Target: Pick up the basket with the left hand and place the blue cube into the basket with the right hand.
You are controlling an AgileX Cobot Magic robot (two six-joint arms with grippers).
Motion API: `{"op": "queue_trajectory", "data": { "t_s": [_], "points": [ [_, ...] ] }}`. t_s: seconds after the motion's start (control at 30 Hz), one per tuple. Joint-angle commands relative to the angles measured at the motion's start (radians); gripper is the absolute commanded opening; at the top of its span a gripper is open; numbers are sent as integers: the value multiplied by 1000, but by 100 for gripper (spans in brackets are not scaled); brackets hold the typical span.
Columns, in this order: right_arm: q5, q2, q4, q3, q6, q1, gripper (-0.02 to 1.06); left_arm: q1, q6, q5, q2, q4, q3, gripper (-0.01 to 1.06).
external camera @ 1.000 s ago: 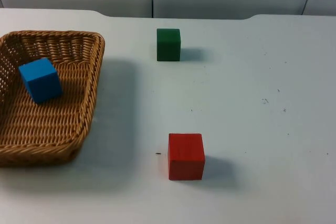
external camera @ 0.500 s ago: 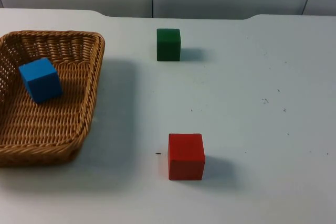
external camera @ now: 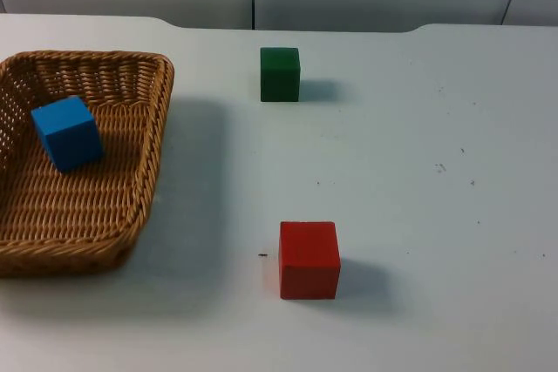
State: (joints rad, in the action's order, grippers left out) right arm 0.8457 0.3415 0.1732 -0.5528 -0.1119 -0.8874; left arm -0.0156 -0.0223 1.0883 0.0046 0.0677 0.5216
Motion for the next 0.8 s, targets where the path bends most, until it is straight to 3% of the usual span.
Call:
{"op": "queue_trajectory", "data": {
  "t_s": [0.0,0.4,0.77],
  "points": [
    [9,-5,15,4,-2,-4,96,6,10,-11,-5,2,-7,105],
    [92,-18,5,9,46,-4,96,6,-20,-11,-5,13,-9,105],
    [106,-285,-6,24,5,-4,96,6,-20,-11,-5,13,-9,105]
  ]
}}
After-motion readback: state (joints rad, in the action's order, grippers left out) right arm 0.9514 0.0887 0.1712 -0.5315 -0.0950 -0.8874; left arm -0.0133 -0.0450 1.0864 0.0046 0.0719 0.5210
